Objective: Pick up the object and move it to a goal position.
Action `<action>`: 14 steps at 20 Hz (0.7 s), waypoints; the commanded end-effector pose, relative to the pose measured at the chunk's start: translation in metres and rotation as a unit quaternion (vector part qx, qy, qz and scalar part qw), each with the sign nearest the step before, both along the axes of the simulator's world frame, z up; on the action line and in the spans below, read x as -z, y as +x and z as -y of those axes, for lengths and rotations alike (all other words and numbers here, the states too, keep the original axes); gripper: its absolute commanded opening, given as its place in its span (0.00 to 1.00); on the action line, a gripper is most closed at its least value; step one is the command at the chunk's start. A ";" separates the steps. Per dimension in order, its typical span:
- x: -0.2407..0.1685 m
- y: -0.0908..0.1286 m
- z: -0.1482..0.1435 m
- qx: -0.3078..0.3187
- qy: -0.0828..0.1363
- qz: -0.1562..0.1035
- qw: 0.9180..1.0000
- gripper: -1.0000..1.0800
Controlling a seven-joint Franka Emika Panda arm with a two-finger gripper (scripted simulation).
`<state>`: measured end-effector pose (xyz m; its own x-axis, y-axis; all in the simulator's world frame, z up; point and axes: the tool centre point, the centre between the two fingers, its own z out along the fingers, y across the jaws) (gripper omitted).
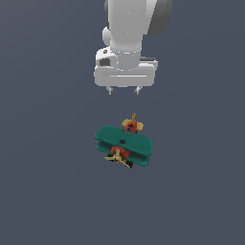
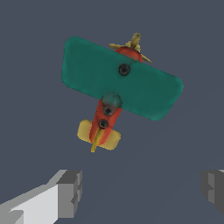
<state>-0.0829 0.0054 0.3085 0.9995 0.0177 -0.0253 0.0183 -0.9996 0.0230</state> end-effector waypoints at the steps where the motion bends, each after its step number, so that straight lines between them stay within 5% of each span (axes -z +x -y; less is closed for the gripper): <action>1: 0.000 0.000 0.000 0.000 0.000 0.000 1.000 0.62; 14: 0.005 -0.004 -0.011 -0.011 0.005 -0.011 1.000 0.62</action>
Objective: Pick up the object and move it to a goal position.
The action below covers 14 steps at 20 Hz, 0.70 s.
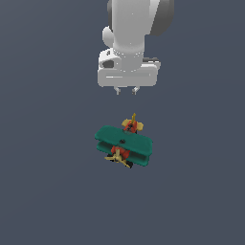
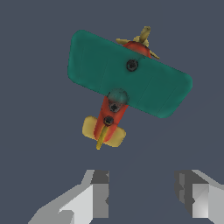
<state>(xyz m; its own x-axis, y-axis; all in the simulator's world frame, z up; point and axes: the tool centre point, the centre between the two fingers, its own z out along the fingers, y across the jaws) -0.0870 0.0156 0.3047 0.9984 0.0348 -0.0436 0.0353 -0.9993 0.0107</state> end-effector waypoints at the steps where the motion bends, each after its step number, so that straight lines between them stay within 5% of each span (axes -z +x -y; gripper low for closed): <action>1: 0.001 0.000 -0.001 -0.006 -0.002 -0.003 1.000 0.62; 14: 0.016 0.002 -0.008 -0.096 -0.034 -0.038 0.994 0.62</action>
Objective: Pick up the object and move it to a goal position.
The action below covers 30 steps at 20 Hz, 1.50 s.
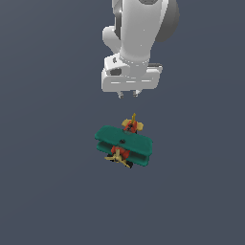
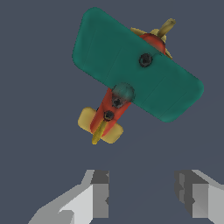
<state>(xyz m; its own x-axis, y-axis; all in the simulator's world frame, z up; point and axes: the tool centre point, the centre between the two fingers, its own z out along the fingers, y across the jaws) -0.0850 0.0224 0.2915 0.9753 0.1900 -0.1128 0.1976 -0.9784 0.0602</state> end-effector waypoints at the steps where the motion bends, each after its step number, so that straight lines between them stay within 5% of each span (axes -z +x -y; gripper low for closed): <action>1: 0.004 0.001 -0.002 -0.027 -0.009 -0.011 1.000 0.62; 8: 0.018 0.003 -0.008 -0.115 -0.038 -0.050 0.991 0.62; 15: 0.031 0.006 -0.014 -0.201 -0.065 -0.090 0.973 0.62; 22: 0.043 0.010 -0.019 -0.282 -0.089 -0.132 0.946 0.62; 30: 0.056 0.015 -0.024 -0.367 -0.113 -0.181 0.905 0.62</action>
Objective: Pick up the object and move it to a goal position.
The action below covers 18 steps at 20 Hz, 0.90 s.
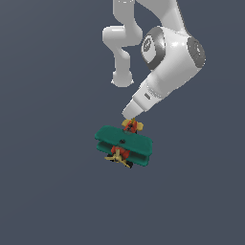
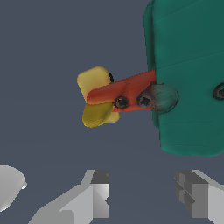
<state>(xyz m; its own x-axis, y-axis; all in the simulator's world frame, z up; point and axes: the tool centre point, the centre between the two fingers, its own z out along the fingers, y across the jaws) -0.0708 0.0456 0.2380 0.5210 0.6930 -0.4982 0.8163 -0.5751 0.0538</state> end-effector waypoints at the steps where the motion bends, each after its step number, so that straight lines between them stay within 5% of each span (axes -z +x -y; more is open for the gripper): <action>1: 0.004 0.002 -0.002 -0.028 -0.009 -0.017 0.999 0.62; 9: 0.015 0.008 -0.007 -0.114 -0.036 -0.071 0.990 0.62; 18: 0.026 0.017 -0.013 -0.201 -0.066 -0.133 0.968 0.62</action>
